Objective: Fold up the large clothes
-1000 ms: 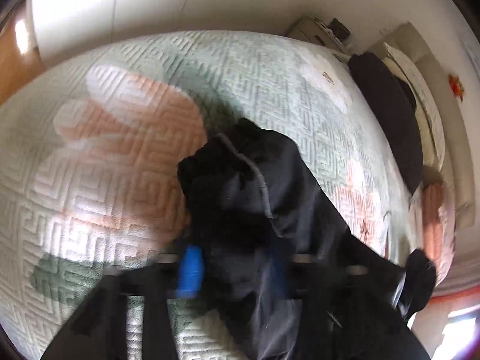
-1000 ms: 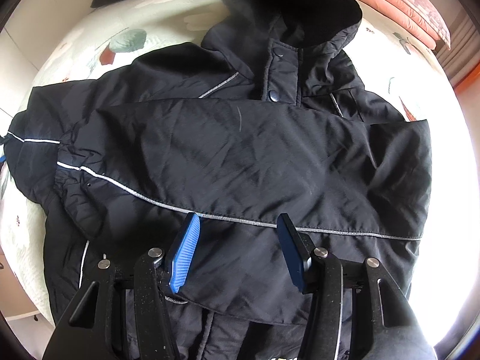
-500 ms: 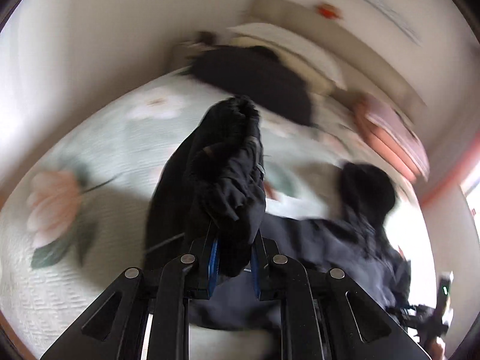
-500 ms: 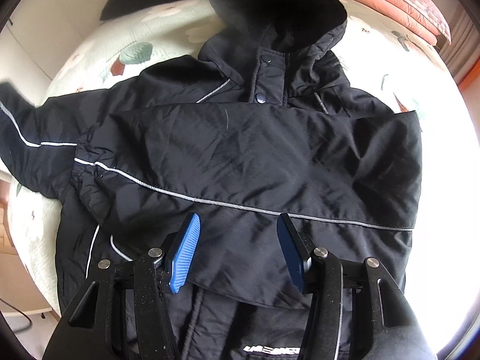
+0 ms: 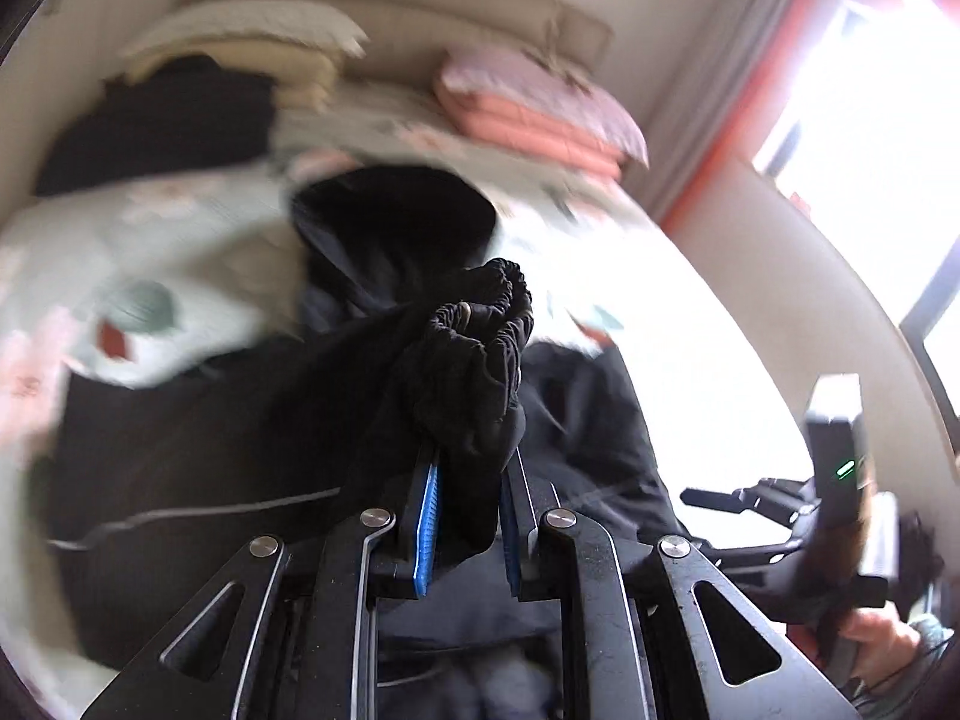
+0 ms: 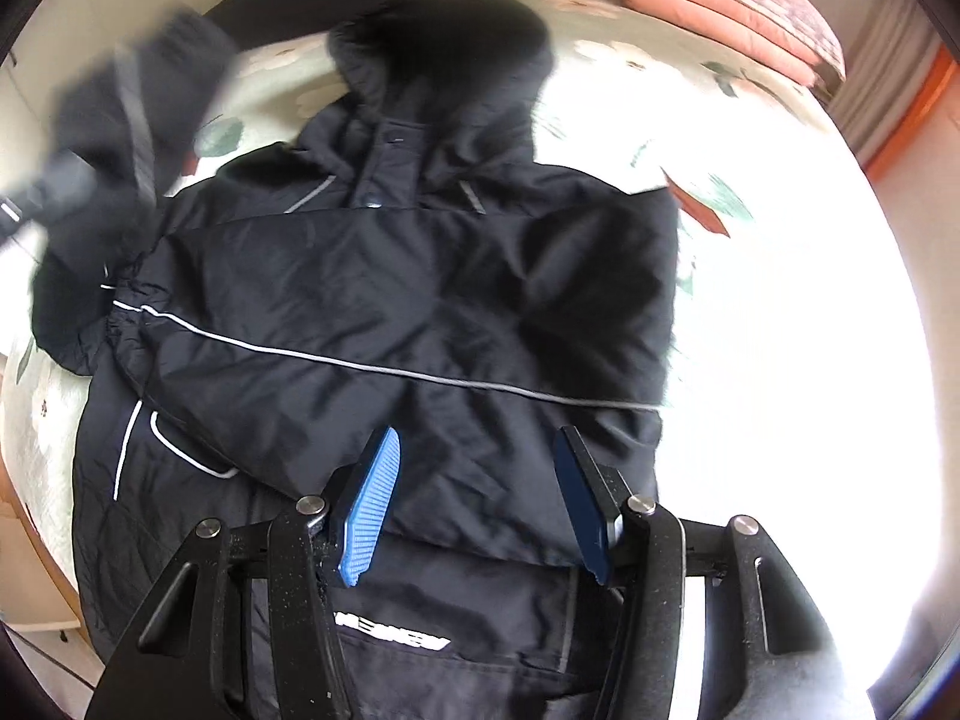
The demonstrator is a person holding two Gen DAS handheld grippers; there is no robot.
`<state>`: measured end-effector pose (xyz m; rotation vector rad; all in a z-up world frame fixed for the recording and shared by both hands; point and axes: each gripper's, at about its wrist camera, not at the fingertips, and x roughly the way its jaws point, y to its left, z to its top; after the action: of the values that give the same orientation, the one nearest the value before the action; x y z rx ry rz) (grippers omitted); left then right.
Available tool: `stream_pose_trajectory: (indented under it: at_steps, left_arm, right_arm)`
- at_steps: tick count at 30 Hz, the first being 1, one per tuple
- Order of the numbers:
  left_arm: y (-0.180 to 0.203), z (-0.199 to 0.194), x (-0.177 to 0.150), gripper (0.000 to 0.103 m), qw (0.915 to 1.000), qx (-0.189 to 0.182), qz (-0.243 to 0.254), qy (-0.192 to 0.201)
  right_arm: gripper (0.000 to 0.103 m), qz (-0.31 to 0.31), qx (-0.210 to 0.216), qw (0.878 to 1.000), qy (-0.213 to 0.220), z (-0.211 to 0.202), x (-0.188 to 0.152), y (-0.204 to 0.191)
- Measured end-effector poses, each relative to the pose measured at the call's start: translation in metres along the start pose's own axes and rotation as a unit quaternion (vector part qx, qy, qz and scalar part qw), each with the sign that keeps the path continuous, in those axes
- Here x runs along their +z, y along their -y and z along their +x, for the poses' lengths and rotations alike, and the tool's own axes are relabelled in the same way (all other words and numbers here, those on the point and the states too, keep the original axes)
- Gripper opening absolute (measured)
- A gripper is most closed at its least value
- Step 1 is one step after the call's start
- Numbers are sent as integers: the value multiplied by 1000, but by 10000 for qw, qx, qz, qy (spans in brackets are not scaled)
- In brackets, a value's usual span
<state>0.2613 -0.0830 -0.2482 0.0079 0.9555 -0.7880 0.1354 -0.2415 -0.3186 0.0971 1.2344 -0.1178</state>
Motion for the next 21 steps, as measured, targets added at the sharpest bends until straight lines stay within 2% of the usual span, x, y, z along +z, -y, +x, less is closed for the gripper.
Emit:
stream_pose_trajectory:
  at_steps: [3,4,6,7,8,10,13,16,18,21]
  left_arm:
    - [16,51,-19,22,9987,188,88,-459]
    - [16,68,-26,27,9976,223,19,-649]
    - [14,89,-42,39,9953,157,-92,-954]
    - [12,100,-50,53,9932,43,-212,-1141]
    - [7,105,-54,61,9913,-64,-325,-1274]
    - [3,110,-61,70,9888,-284,-502,-1376]
    - [1,101,-54,70,9865,-498,-671,-1409]
    - [-5,65,-50,71,9865,-716,-898,-1170]
    - [-9,42,-46,71,9887,-606,-929,-1010]
    - [-26,10,-43,72,9920,-231,-955,-794]
  right_arm:
    - [56,103,50,9999,-76,4,-9,15]
    - [56,119,59,9999,-104,6,-11,19]
    - [56,139,83,9998,-144,10,-16,24]
    - [56,140,106,9997,-158,11,-18,26]
    - [56,142,119,9997,-173,12,-20,28]
    - [56,148,149,9995,-217,15,-23,31]
    - [57,213,302,9990,-253,15,-22,33]
    - [59,365,684,9968,-180,13,-14,29]
    - [62,428,1013,9938,-131,13,-5,20]
    - [63,503,1435,9883,-109,28,10,6]
